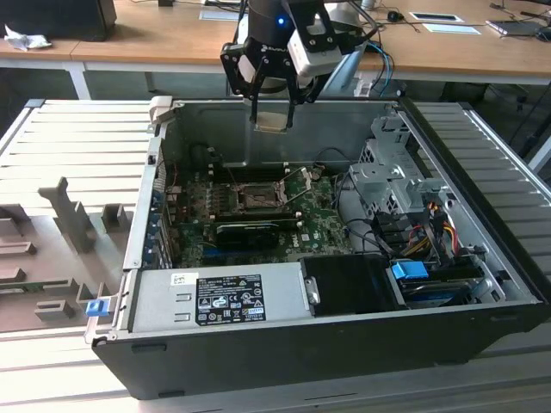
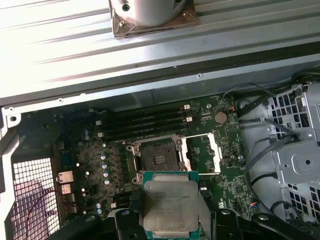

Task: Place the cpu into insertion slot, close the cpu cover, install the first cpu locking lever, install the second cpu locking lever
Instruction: 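Place the cpu into insertion slot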

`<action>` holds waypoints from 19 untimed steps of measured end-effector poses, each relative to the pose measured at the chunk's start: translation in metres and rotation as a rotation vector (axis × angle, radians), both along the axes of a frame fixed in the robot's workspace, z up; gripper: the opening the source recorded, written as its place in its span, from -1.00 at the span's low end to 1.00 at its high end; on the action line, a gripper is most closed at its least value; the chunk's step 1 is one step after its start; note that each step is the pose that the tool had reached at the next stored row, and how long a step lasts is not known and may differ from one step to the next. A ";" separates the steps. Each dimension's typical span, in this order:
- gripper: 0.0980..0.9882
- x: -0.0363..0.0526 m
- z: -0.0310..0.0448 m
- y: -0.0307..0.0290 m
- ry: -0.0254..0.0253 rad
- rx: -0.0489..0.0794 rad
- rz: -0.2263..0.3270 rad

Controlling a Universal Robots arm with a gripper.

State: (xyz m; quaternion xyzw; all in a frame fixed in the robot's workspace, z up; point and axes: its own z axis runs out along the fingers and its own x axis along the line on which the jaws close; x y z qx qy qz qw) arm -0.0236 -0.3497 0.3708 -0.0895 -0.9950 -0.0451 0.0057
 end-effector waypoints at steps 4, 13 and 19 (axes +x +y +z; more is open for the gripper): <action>-0.03 0.0000 -0.0002 0.0000 0.0000 0.000 -0.017; -0.03 0.0000 -0.0004 0.0000 0.0000 0.000 -0.054; -0.03 0.0000 -0.0004 0.0000 -0.0001 0.000 -0.073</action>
